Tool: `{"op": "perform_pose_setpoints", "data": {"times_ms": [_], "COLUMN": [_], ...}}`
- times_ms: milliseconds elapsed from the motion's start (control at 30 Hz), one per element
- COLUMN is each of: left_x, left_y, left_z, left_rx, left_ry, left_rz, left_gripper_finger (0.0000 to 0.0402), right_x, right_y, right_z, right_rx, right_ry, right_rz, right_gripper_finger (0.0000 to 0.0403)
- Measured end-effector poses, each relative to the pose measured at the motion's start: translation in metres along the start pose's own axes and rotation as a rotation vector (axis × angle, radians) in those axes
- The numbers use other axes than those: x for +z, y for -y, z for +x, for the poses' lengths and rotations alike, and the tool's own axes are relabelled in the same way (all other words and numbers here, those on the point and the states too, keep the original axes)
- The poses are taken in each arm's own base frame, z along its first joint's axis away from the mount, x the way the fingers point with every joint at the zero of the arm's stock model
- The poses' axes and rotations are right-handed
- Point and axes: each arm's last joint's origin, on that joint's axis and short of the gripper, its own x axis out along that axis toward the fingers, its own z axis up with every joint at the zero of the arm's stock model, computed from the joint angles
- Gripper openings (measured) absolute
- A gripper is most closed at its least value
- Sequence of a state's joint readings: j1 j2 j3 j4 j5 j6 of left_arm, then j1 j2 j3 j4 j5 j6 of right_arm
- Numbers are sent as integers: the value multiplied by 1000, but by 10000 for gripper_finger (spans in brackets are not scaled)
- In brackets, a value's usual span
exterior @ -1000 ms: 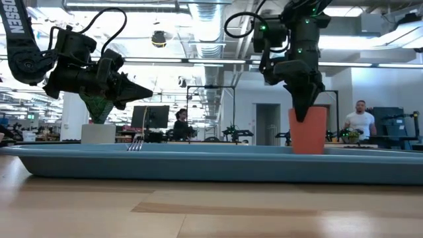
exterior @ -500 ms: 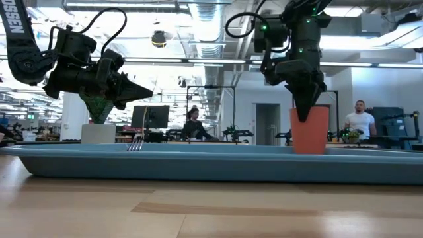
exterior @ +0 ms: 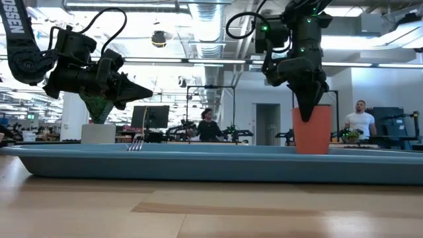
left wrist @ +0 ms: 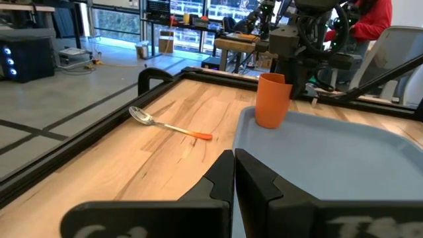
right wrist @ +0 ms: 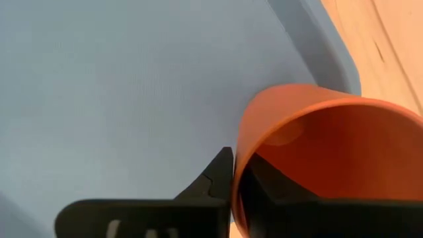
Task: Pick and place plate/cup/fork/spoon on tray
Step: Put the orange cup on the top right of the blue serving tray, then put the orange plate on the blue serving tray
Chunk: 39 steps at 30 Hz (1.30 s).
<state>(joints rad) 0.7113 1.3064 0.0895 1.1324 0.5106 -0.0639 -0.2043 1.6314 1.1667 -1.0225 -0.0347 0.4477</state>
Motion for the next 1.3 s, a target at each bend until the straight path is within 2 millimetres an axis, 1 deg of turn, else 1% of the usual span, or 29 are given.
{"op": "perform_pose_setpoints", "data": {"times_ms": [267, 600, 767, 933, 1167, 1300], "left_x": [0, 0, 0, 0, 0, 0], "left_y": [0, 0, 0, 0, 0, 0], "left_z": [0, 0, 0, 0, 0, 0], "left_rx": [2, 2, 2, 2, 2, 2], "left_ry": [0, 0, 0, 0, 0, 0], "left_rz": [0, 0, 0, 0, 0, 0], "left_gripper_finger": [0, 0, 0, 0, 0, 0], "right_x": [0, -1, 1, 5, 11, 14], "right_y": [0, 0, -1, -4, -7, -9], "right_z": [0, -1, -9, -22, -44, -55], "right_rx": [1, -6, -7, 1, 3, 16], "right_ry": [1, -8, -7, 14, 40, 68], "right_rz": [2, 6, 6, -7, -60, -131], "right_gripper_finger": [54, 113, 142, 160, 163, 138]}}
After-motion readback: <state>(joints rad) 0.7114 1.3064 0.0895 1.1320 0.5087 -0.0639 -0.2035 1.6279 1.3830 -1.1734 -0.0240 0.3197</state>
